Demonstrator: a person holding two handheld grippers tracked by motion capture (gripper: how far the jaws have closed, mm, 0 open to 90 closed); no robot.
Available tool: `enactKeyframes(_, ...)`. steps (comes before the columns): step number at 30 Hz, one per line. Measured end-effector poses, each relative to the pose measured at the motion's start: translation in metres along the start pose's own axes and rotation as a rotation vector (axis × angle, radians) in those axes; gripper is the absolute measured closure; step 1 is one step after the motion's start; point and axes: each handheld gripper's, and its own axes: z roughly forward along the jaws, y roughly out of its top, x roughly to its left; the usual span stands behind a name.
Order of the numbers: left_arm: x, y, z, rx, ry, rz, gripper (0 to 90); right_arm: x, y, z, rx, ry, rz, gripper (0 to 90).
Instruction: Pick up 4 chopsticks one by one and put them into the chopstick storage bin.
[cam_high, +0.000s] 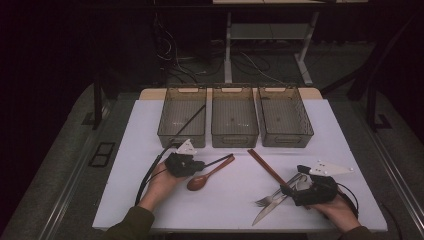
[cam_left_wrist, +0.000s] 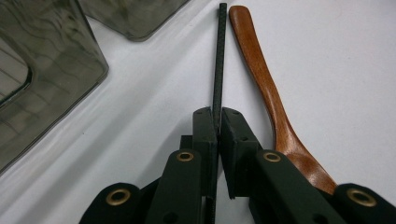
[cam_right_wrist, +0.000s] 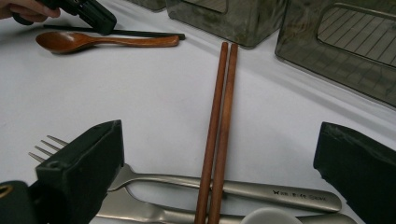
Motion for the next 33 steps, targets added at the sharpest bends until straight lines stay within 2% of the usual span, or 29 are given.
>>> enactKeyframes(7, -0.002, 0.001, 0.000, 0.005, 0.009, 0.016, 84.9, 0.000, 0.000, 0.000, 0.000, 0.000, -0.001, 1.6)
enactKeyframes(9, -0.001, 0.001, 0.000, 0.002, 0.001, 0.003, 85.0, 0.000, 0.000, 0.000, -0.001, 0.000, -0.002, 1.6)
enactKeyframes(16, -0.001, 0.001, -0.001, 0.007, 0.006, 0.001, 85.2, 0.000, 0.000, 0.000, -0.001, 0.001, 0.000, 1.6)
enactKeyframes(26, 0.003, 0.001, -0.011, -0.011, 0.002, -0.022, 85.2, 0.000, 0.000, 0.000, -0.002, 0.001, -0.003, 1.6)
enactKeyframes(33, 0.003, 0.002, -0.018, -0.018, -0.015, -0.032, 85.2, 0.000, 0.000, 0.000, -0.003, 0.001, -0.002, 1.6)
